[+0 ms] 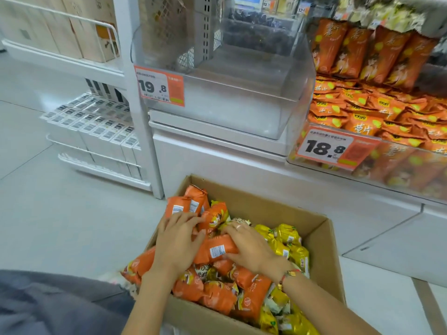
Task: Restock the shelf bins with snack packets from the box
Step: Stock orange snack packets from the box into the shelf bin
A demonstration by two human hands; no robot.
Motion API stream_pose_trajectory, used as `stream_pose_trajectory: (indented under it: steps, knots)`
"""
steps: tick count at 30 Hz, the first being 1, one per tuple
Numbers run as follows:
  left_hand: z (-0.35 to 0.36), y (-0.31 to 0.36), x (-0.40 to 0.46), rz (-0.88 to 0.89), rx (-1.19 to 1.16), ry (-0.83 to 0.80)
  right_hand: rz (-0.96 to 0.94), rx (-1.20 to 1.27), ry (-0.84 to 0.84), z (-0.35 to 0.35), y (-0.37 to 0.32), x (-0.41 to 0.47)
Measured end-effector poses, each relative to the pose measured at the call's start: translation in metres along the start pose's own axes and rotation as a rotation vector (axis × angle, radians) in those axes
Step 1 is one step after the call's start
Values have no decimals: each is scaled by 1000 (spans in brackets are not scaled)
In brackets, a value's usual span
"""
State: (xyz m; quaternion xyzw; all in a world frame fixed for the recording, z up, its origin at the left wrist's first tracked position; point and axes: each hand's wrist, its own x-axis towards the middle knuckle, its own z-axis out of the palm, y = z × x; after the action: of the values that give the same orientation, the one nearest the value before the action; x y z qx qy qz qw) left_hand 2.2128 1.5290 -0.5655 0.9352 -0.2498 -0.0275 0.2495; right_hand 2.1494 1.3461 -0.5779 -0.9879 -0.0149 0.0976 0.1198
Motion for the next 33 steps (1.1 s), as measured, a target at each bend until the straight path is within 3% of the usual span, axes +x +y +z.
stream_pose_trajectory:
  steps: [3,6,9,12,16,17,19,21,23,28,33]
  knots:
    - [-2,7,3,-1,12,-21,90,100,-34,-18,14,-12]
    - [-6,17,10,45,-163,-11,262,387,-73,-43,31,-29]
    - [-9,32,16,97,-434,-206,379,830,-170,-67,40,-44]
    - [-3,42,13,122,-439,-358,346,947,-205,-78,34,-48]
    - [1,35,11,5,-418,-233,477,1174,-85,-72,32,-40]
    - [0,33,11,-55,-441,-193,542,1147,-22,-68,35,-37]
    - [-3,34,13,-183,-583,-119,629,791,0,-55,44,-33]
    - [-8,39,15,-309,-808,-98,657,419,-177,-35,47,-35]
    - [-14,44,16,-395,-971,-132,666,275,-314,-17,40,-37]
    - [-16,43,19,-491,-1097,-211,699,227,-230,13,10,-29]
    - [-19,49,18,-485,-1204,-300,772,510,-114,30,8,-22]
